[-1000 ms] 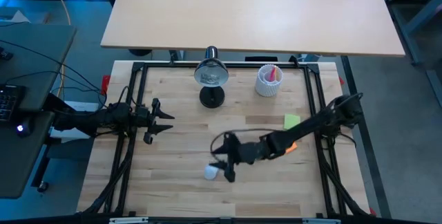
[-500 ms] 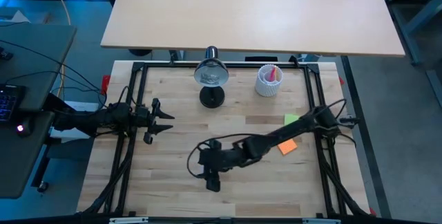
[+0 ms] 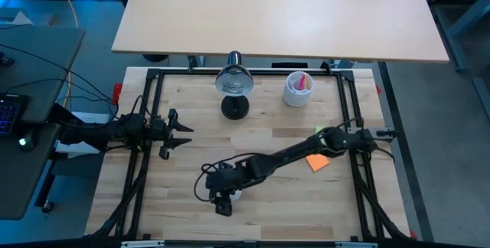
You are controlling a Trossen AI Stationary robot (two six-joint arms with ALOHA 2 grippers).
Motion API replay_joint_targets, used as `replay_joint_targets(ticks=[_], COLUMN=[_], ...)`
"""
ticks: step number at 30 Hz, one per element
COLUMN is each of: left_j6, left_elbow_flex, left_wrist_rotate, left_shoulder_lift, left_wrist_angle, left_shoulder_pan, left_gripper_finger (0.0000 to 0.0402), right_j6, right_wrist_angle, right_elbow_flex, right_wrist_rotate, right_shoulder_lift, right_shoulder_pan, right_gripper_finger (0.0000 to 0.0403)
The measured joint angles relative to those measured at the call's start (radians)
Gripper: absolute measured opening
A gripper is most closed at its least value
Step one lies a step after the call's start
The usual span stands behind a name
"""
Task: Screw lightbulb
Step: Insert the lightbulb into the desk lamp
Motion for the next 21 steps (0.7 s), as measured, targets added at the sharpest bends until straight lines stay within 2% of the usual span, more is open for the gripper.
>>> replay_joint_targets(ticks=[13, 21], left_j6=[0.000, 0.000], left_elbow_flex=[0.000, 0.000], left_wrist_rotate=[0.000, 0.000], left_shoulder_lift=[0.000, 0.000], left_wrist_angle=[0.001, 0.000], left_shoulder_pan=[0.000, 0.000], left_gripper_finger=[0.0161, 0.0161], right_j6=[-0.062, -0.006], right_wrist_angle=[-0.265, -0.479], right_elbow_flex=[0.008, 0.007], right_wrist_rotate=[-0.001, 0.019], right_shoulder_lift=[0.026, -0.006], right_shoulder_pan=[0.092, 0.159], right_gripper_finger=[0.0232, 0.0232])
